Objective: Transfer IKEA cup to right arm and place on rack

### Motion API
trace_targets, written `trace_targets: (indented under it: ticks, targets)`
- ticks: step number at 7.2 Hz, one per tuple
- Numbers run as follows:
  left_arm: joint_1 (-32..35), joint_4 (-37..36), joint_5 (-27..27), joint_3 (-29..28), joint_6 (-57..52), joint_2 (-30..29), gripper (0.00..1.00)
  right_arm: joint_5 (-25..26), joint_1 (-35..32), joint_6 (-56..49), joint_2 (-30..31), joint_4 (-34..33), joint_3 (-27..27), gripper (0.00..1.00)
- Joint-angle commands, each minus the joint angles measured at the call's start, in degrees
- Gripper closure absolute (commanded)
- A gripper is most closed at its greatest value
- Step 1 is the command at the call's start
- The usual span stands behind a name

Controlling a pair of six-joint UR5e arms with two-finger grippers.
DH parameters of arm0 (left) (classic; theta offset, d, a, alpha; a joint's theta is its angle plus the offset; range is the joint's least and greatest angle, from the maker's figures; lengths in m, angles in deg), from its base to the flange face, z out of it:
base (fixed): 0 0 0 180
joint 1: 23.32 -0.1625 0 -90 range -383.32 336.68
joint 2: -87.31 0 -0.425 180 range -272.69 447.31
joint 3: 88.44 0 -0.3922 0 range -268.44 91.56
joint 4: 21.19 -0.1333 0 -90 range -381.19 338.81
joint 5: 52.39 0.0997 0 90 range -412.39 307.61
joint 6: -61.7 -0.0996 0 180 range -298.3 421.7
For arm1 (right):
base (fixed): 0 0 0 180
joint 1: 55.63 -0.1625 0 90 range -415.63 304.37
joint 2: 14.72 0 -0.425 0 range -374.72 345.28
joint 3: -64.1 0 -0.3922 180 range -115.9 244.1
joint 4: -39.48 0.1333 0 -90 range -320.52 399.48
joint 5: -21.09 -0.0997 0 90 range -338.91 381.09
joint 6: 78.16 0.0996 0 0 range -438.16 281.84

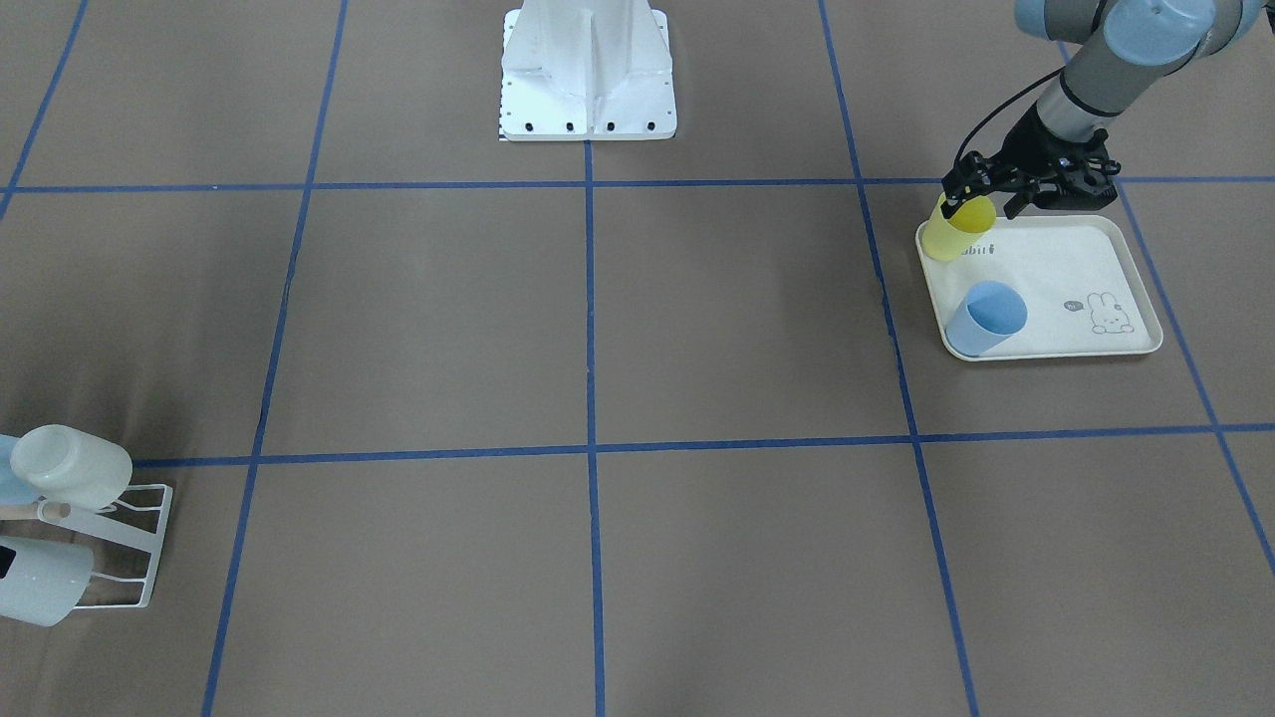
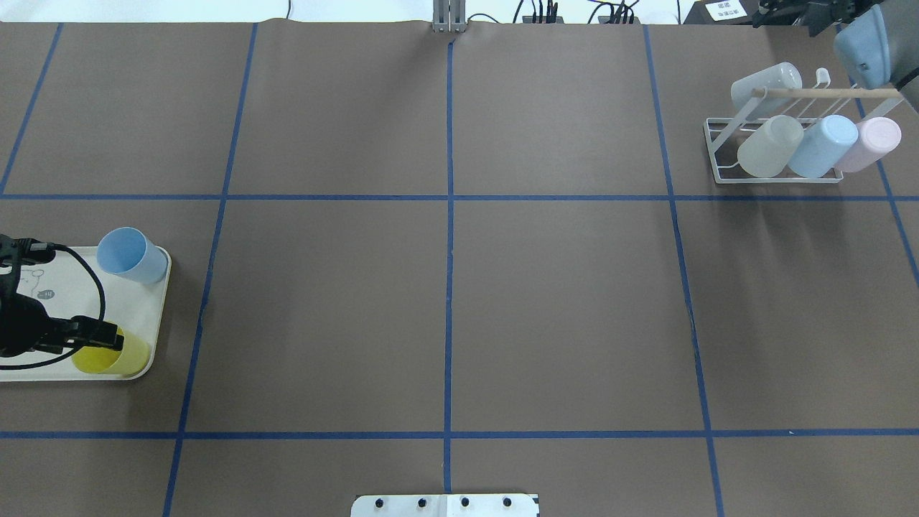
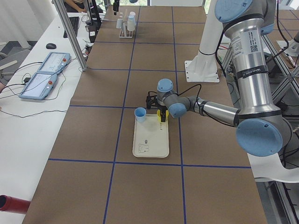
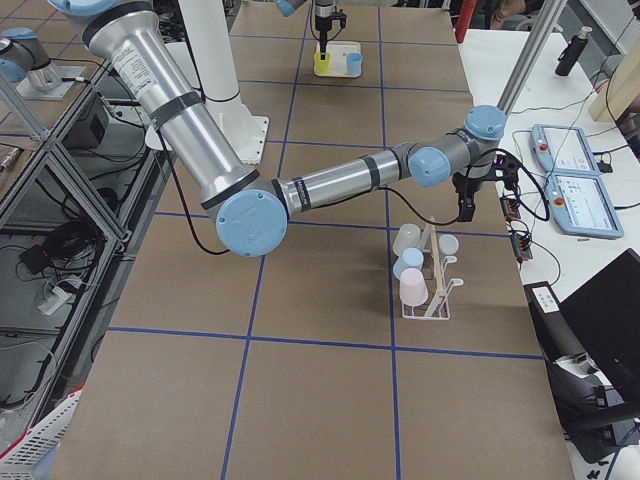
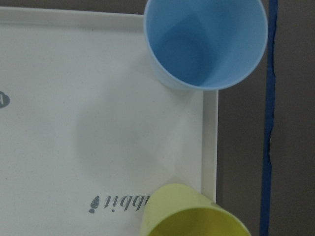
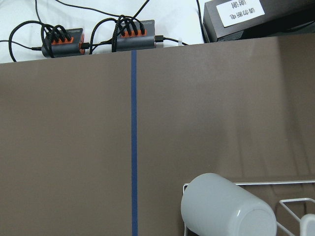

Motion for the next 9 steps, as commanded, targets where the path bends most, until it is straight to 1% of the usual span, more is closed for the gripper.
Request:
trace_targets:
  ticks: [1, 2, 3, 4, 5, 7, 8, 9]
  targets:
    - [-0.14, 0.22, -0.22, 0.44, -0.14, 1.85, 0.03, -0.01, 0.03, 0.31, 0.12, 0.00, -0.35, 0.02]
    - [-0.06, 1.79, -0.22, 0.36, -0.22, 3.52, 0.03, -0.01, 0.12, 0.31, 0.20, 0.00, -0.35, 0.02]
    - [-0.14, 1.98, -0.22, 0.10, 0.04, 3.71, 0.09, -0.10, 0.12, 0.31, 0.64, 0.00, -0.70, 0.02]
    - [-0.32, 1.98, -0.13, -0.34, 0.56, 3.62, 0.38, -0.10, 0.21, 0.23, 0.82, 0.00, -0.79, 0.02]
    - [-0.32, 1.98, -0.22, -0.61, 0.65, 3.45, 0.70, -0.10, 0.21, 0.22, 0.82, 0.00, -0.70, 0.02]
    - [-0.49, 1.89, -0.39, -0.43, 5.11, 1.35, 1.00, -0.10, 0.29, 0.22, 0.99, 0.00, -0.79, 0.02]
    - [-0.23, 2.24, -1.09, 0.09, 5.14, 1.34, 1.00, -0.10, 0.21, 0.22, 0.91, 0.00, -0.87, 0.02]
    - [0.81, 2.16, -7.27, 2.53, 5.22, 2.38, 1.00, -0.10, 0.29, 0.31, 0.82, 0.09, -1.05, 0.02]
